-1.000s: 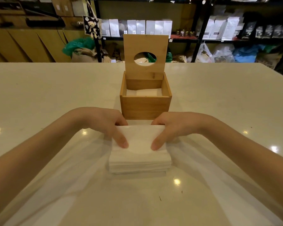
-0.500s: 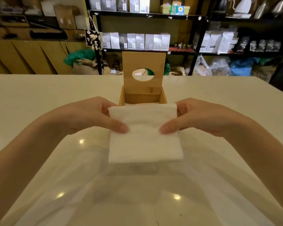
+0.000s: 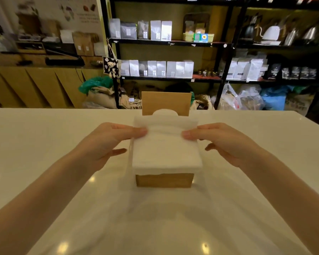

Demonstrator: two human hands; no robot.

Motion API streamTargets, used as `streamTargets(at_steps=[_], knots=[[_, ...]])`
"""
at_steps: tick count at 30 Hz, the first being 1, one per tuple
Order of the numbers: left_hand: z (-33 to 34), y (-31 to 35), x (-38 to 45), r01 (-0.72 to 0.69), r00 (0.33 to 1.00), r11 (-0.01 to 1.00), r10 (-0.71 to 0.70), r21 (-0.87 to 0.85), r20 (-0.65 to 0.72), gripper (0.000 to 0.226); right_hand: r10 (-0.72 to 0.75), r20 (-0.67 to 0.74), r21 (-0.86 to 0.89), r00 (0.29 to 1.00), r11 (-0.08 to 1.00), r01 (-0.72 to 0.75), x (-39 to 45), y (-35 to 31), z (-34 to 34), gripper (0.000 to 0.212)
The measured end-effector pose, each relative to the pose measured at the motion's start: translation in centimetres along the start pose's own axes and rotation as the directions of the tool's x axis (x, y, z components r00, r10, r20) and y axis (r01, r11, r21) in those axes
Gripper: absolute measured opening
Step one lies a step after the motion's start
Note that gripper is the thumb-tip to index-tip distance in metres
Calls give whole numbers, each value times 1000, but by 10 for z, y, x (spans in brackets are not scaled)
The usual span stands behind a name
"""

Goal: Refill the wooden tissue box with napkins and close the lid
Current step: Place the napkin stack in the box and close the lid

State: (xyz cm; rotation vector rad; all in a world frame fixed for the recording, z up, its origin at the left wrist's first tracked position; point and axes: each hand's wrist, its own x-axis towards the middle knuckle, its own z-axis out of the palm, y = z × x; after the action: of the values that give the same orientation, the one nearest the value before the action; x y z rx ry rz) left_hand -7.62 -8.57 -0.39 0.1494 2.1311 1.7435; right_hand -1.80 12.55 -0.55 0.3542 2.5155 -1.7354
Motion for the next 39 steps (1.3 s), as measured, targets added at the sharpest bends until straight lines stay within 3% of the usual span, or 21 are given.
streamTargets(at_steps=[3, 6, 9, 11, 15, 19, 24, 34, 39], knots=[[3, -3, 14, 2, 999, 999, 1, 47, -47, 11, -1, -17, -9, 1000, 1000, 1, 11, 3, 0, 44], [4, -9, 30, 31, 999, 990, -26, 136, -40, 19, 21, 36, -23, 999, 1000, -20, 22, 7, 1, 36], [6, -7, 39, 53, 998, 976, -45, 213, -39, 16, 79, 63, 4, 995, 997, -79, 29, 10, -1, 12], [7, -4, 45, 54, 998, 963, -41, 266, -52, 21, 82, 97, 23, 992, 996, -85, 33, 13, -3, 14], [5, -2, 55, 21, 998, 913, 5, 406, -63, 59, 66, 37, -50, 997, 997, -64, 35, 11, -3, 14], [10, 1, 62, -34, 990, 748, 113, 662, -78, 47, 0, -82, -275, 997, 961, -23, 40, 13, 1, 15], [17, 4, 62, -70, 988, 607, 150, 791, -27, 22, -83, -138, -423, 987, 906, 17, 42, 15, 5, 22], [32, -10, 63, -56, 992, 386, 127, 921, 7, 34, -207, -143, -681, 968, 730, 55, 39, 15, 24, 15], [35, -13, 58, -73, 985, 333, 173, 940, 15, 30, -213, -116, -760, 970, 648, 51, 37, 14, 27, 20]])
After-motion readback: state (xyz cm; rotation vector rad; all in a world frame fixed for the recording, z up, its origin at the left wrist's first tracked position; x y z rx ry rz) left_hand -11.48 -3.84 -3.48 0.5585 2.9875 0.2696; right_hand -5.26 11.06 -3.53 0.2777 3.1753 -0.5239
